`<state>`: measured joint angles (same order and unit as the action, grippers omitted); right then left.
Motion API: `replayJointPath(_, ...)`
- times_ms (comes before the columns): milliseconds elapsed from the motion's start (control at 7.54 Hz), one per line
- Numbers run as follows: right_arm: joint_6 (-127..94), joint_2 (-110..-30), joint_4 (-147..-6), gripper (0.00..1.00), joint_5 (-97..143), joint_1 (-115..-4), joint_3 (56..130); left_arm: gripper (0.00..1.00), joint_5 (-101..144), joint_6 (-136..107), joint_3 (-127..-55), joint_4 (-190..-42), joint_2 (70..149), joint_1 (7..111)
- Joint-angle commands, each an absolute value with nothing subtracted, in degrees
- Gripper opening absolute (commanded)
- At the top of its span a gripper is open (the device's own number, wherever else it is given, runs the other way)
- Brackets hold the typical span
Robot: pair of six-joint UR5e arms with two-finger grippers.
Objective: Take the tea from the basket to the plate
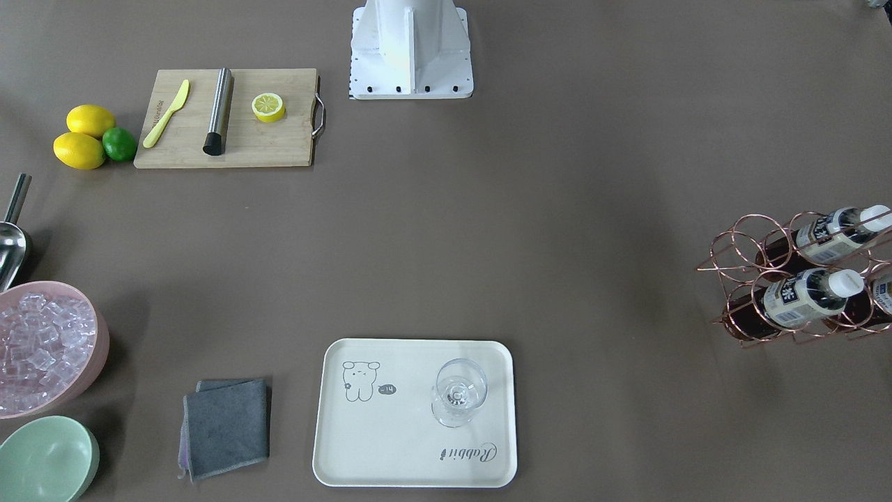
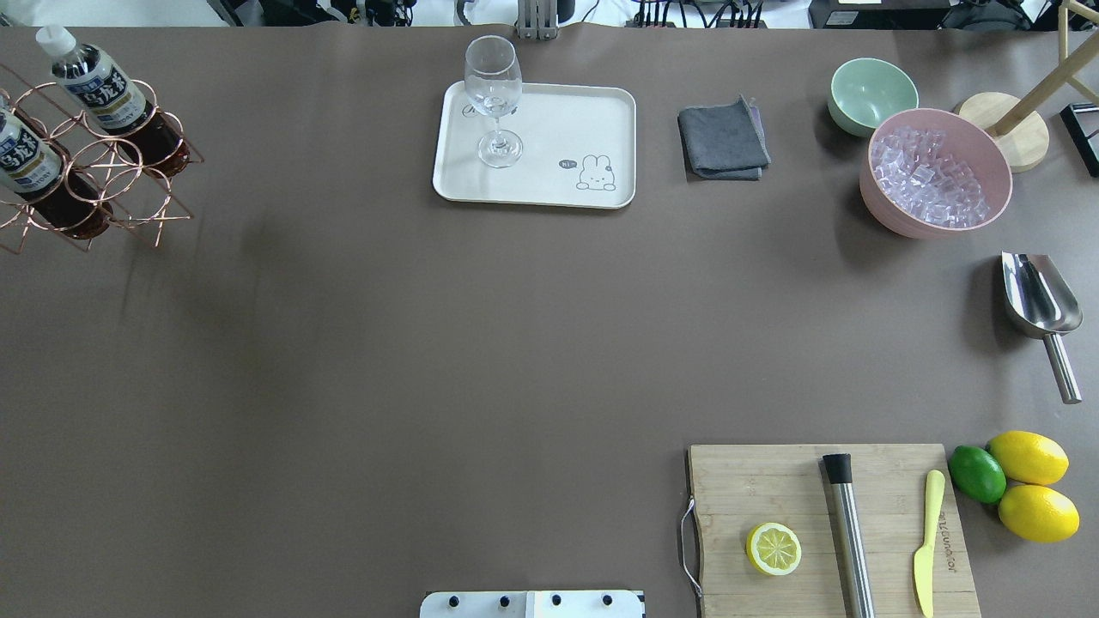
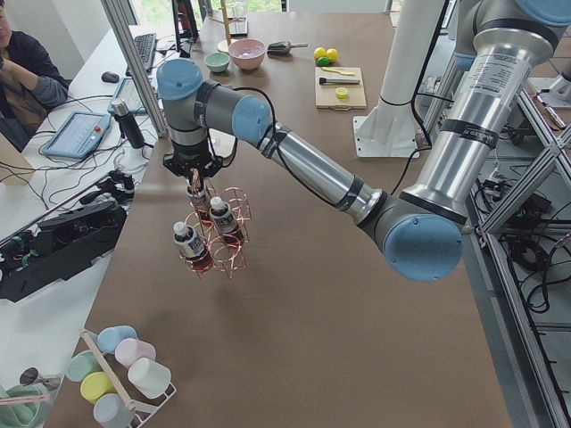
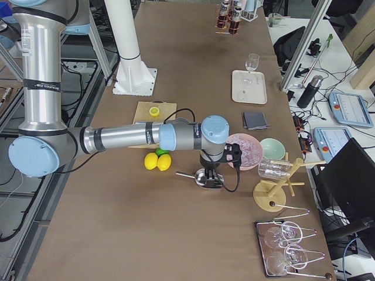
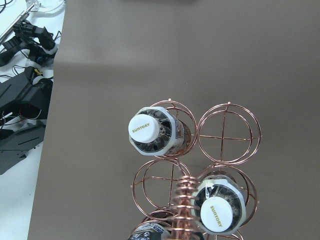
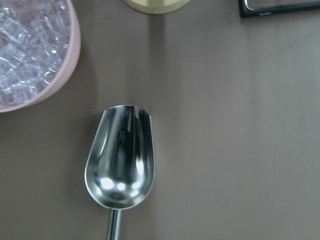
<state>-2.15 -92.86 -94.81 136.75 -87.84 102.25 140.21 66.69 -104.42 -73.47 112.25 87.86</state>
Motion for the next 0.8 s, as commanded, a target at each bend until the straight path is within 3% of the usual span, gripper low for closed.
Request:
replayJointPath(0, -3.68, -89.57, -93.61, 1.00, 136.94, -80.89, 109.56, 0.00, 140.01, 59.35, -109.15, -72.95, 116.96, 83.34)
replayJointPath(265, -18.02, -82.91, -89.50, 1.00, 137.02, -75.97, 113.19, 0.00, 137.92, 51.80, -111.96, -72.86, 121.87, 75.02)
replayJointPath(663, -22.94, -82.97, -68.97, 1.00, 134.48, -69.88, 113.64, 0.00, 131.69, 34.14, -115.57, -72.95, 128.56, 61.74)
